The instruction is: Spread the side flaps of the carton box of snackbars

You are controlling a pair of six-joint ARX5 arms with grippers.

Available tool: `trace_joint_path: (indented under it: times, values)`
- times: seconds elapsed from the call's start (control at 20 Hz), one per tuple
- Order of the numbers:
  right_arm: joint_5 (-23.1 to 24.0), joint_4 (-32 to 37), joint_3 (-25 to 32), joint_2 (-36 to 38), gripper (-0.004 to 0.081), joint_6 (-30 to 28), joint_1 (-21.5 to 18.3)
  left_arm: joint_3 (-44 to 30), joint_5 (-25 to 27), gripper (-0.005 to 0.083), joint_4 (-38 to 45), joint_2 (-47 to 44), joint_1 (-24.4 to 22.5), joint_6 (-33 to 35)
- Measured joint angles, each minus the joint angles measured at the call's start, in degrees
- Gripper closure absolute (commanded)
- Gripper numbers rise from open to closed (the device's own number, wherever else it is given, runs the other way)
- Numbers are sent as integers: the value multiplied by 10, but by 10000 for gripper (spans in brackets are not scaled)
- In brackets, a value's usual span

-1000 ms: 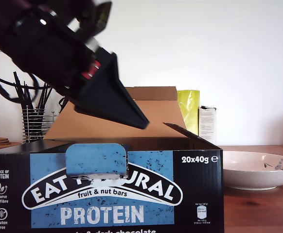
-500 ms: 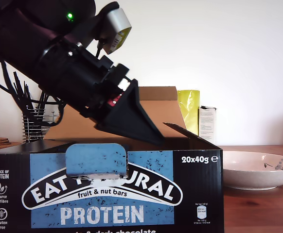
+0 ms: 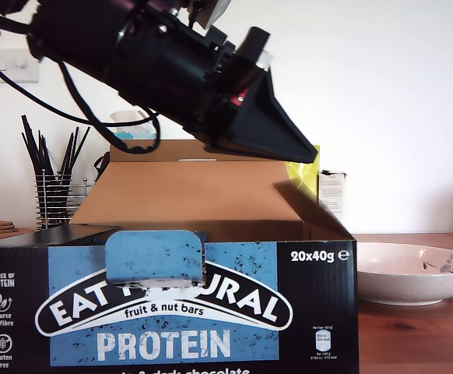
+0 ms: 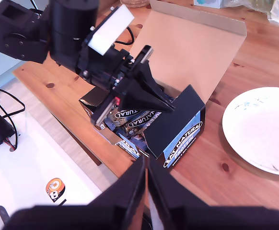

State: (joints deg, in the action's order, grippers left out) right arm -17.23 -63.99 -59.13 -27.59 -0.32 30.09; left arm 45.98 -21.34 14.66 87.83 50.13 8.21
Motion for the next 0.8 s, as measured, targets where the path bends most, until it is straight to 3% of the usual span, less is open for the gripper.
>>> trace_joint_path:
  times: [0.2, 0.35, 0.6, 0.8]
  values:
    - [0, -8, 0, 0, 783, -11, 0, 44, 3, 797, -8, 80, 17, -5]
    - [2, -19, 0, 0, 783, -19, 0, 61, 19, 797, -43, 78, 25, -15]
    - [13, -26, 0, 0, 783, -28, 0, 163, 37, 797, -209, 5, 25, -26]
    - [13, -26, 0, 0, 783, -39, 0, 173, 109, 797, -376, -28, 17, -8]
